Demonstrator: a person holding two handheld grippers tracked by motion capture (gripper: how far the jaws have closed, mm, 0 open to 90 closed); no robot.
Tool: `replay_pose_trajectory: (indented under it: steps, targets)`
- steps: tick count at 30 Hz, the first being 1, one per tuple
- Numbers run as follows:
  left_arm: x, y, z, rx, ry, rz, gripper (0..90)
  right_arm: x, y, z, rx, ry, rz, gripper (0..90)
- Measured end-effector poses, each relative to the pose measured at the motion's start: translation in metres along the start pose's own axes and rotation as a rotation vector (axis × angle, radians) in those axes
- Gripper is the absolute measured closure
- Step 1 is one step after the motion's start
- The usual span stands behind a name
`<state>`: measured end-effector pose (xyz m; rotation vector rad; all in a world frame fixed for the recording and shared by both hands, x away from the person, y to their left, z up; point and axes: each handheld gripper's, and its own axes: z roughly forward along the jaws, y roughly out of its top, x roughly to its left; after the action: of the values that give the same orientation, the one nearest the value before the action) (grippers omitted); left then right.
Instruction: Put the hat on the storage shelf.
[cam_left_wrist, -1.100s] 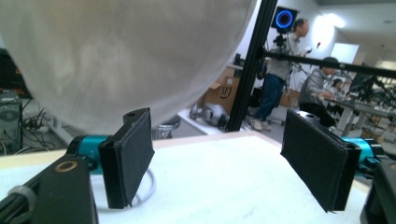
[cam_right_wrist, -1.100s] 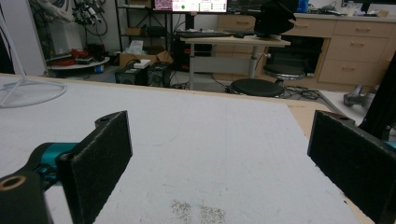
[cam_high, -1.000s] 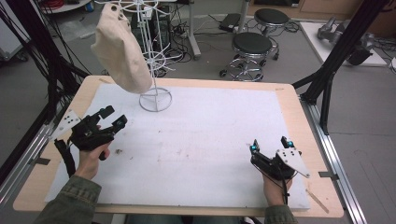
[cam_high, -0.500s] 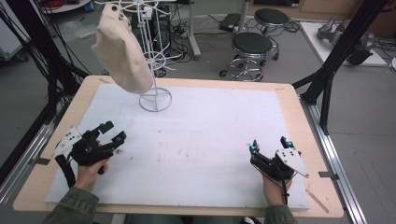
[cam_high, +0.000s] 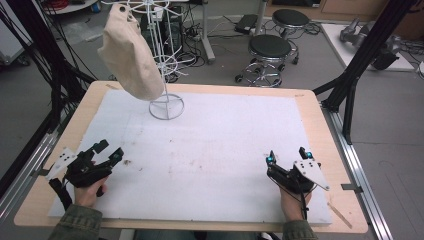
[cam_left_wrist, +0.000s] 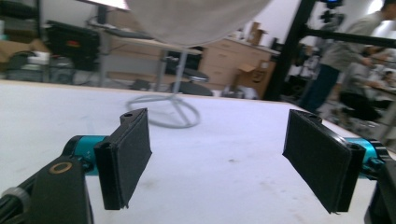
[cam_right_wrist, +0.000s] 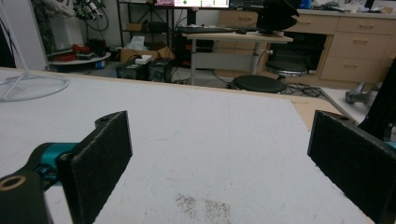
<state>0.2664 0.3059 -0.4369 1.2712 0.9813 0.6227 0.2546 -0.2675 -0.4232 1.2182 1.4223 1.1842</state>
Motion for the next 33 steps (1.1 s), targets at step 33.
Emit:
replay_pose_trajectory:
  steps: [33]
  targets:
    - [0.007, -0.002, -0.021, 0.046, 0.56, 0.091, 22.1, 0.014, -0.015, -0.008, 0.045, -0.097, 0.046, 5.3]
